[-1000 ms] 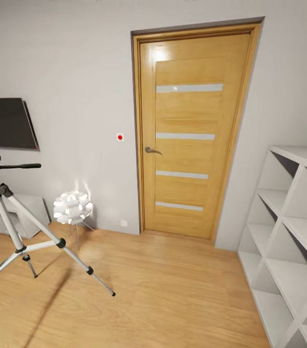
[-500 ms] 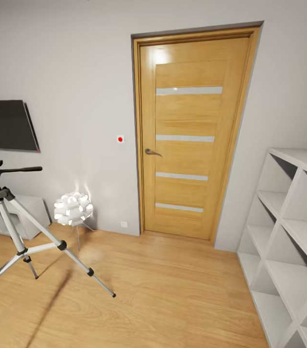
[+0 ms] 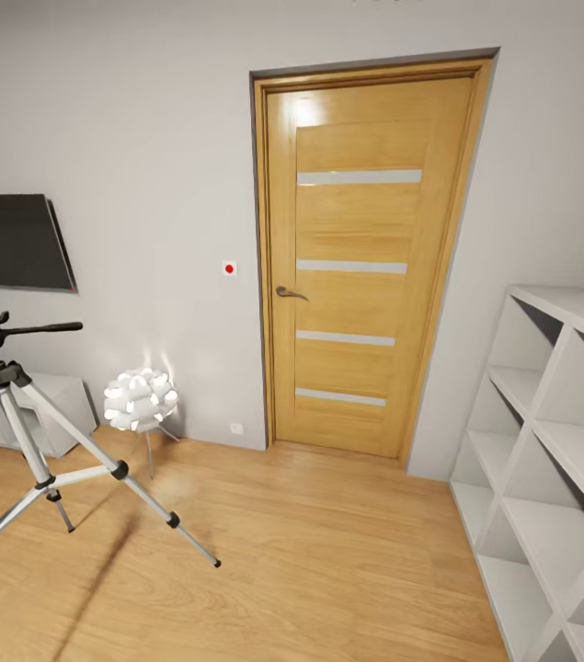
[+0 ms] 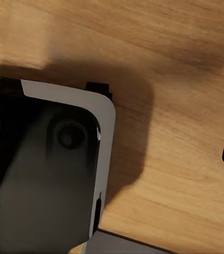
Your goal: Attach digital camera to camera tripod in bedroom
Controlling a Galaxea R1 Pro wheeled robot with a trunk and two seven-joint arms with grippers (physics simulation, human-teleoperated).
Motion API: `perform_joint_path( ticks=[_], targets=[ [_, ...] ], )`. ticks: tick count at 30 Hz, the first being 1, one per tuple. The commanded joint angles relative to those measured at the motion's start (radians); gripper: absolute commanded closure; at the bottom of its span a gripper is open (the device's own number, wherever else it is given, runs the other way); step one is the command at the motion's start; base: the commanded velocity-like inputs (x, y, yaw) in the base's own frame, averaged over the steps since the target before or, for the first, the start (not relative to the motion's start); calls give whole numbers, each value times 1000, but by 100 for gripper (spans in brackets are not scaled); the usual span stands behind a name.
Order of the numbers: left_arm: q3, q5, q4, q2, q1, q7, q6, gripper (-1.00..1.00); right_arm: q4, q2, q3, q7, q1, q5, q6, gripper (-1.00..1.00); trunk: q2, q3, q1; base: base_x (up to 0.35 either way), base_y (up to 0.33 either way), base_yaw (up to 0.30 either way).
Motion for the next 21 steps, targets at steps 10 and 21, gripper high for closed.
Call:
perform_joint_path(
  ticks=[10, 21],
  targets=[
    [-9, 5, 0, 1, 5, 3, 3, 100, 4, 0, 7, -6, -1, -2, -9, -100, 69, 30, -38, 0, 0, 0],
    [-9, 5, 0, 0, 5, 3, 3, 100, 5, -1, 7, -7, -1, -6, -31, -100, 146, 65, -81, 0, 0, 0]
  ],
)
